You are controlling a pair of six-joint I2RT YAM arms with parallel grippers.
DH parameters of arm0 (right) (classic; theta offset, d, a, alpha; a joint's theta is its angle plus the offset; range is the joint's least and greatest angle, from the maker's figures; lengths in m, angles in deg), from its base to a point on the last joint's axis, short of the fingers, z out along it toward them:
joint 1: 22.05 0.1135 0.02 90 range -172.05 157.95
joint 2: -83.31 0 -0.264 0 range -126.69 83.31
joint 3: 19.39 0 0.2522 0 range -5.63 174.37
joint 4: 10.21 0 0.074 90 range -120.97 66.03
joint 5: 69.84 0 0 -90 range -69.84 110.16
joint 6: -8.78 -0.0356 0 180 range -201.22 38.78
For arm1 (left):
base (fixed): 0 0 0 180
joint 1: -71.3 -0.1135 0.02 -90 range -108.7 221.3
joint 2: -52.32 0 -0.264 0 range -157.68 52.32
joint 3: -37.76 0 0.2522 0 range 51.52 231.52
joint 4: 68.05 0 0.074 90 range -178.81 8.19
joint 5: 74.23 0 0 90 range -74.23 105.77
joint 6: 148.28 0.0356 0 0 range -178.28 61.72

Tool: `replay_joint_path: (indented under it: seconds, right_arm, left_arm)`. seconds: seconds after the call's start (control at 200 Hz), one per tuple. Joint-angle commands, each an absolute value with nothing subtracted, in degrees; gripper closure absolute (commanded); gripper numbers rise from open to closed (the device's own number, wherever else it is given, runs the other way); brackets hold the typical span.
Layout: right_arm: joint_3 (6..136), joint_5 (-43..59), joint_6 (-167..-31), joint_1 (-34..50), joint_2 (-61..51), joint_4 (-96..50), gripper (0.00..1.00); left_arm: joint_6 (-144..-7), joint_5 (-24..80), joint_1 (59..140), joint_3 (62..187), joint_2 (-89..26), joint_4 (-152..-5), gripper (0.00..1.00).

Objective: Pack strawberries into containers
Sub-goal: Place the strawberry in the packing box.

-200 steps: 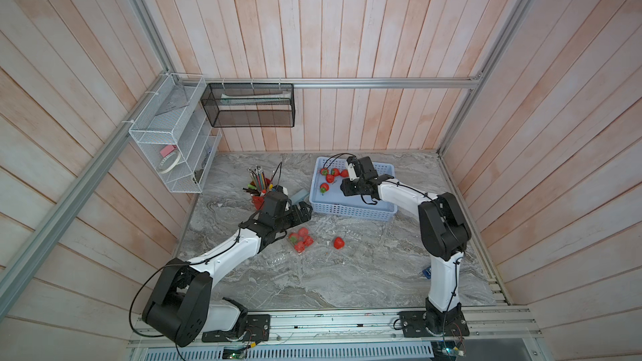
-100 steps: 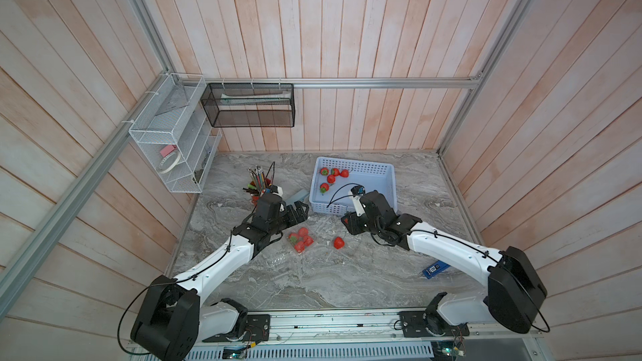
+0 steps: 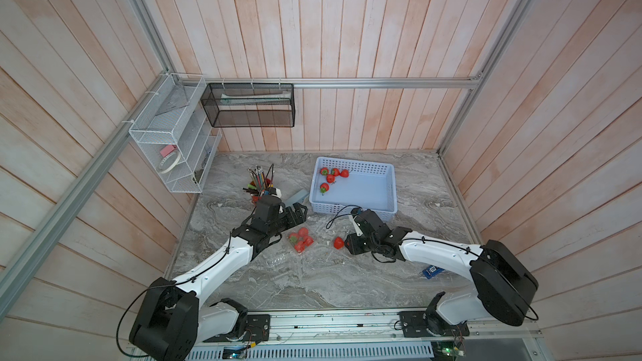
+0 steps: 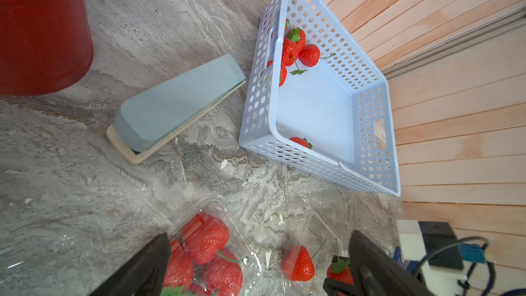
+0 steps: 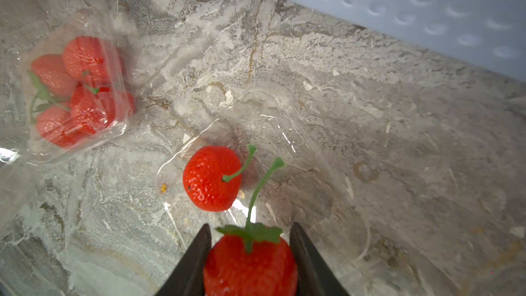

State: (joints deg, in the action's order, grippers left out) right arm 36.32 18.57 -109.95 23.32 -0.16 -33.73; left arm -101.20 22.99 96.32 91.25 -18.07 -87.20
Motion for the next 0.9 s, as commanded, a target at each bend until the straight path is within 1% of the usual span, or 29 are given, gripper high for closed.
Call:
replay_joint_path:
  seconds: [0.0, 0.155, 0.27, 0.375, 0.445, 0.535, 0.73, 0.895]
  right_arm:
    - [37.32, 18.48, -109.94, 23.73, -1.07, -31.99, 0.47]
    - [38.44, 18.87, -109.36, 23.74, -2.62, -31.86, 0.41]
    - [40.06, 20.07, -108.49, 23.68, -2.62, -32.49, 0.42]
    - [45.08, 23.74, -106.57, 23.03, -1.43, -33.39, 0.44]
    - [49.3, 25.52, -104.75, 21.31, -1.24, -33.06, 0.44]
    - [54.42, 25.18, -103.09, 17.9, -2.56, -32.07, 0.44]
    - [65.97, 21.82, -99.88, 10.92, -12.03, -34.01, 0.43]
    - [75.9, 17.49, -97.14, 8.0, -22.18, -38.13, 0.42]
  left_arm:
    - [-101.09, 22.42, 95.96, 91.24, -18.08, -87.55, 0.0]
    - [-100.84, 22.84, 95.91, 91.52, -19.29, -87.16, 0.0]
    - [-100.43, 22.84, 95.91, 91.49, -19.71, -86.7, 0.01]
    - [-99.53, 22.32, 95.86, 92.46, -20.78, -86.63, 0.0]
    - [-99.16, 22.68, 95.82, 93.31, -21.83, -86.36, 0.0]
    - [-98.98, 23.51, 95.82, 93.88, -23.09, -85.14, 0.01]
    - [-97.71, 23.76, 95.69, 96.09, -26.24, -84.63, 0.01]
    - [-95.86, 23.13, 95.6, 98.77, -29.68, -84.55, 0.0]
